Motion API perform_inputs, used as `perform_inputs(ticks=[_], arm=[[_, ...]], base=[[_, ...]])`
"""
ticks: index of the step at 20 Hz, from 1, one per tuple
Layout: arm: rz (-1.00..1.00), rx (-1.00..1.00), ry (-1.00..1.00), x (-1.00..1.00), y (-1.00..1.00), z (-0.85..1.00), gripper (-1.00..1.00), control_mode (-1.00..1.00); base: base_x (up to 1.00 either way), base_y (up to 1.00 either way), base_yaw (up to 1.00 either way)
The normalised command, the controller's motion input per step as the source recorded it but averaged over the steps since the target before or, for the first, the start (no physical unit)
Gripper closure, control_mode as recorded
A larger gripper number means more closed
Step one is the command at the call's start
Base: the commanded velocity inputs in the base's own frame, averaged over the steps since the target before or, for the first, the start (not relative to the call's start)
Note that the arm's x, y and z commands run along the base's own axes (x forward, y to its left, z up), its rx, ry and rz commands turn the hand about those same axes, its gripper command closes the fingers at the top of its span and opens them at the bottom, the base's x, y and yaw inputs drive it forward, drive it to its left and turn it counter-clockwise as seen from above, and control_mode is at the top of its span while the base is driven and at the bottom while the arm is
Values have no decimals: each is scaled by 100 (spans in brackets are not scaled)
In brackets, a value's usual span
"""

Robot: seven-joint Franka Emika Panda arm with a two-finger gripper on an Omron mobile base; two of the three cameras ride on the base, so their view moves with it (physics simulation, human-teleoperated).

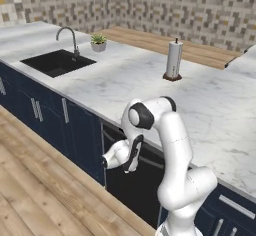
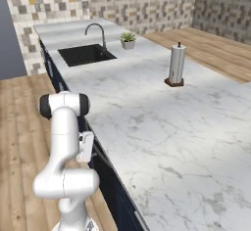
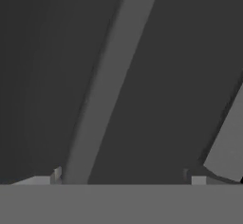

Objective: Open the dishwasher door and pull out the top rack.

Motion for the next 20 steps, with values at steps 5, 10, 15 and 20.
perform_inputs(ticks=[5,10,15,20], arm=[[0,0,0,22,0,-40,-100,-100],[0,0,-2,19,0,-38,-100,-100],[0,3,-3,22,0,-29,-100,-100],[0,3,-2,9,0,-27,100,-100]], base=[[0,0,0],[0,0,0],[0,0,0],[0,0,0]])
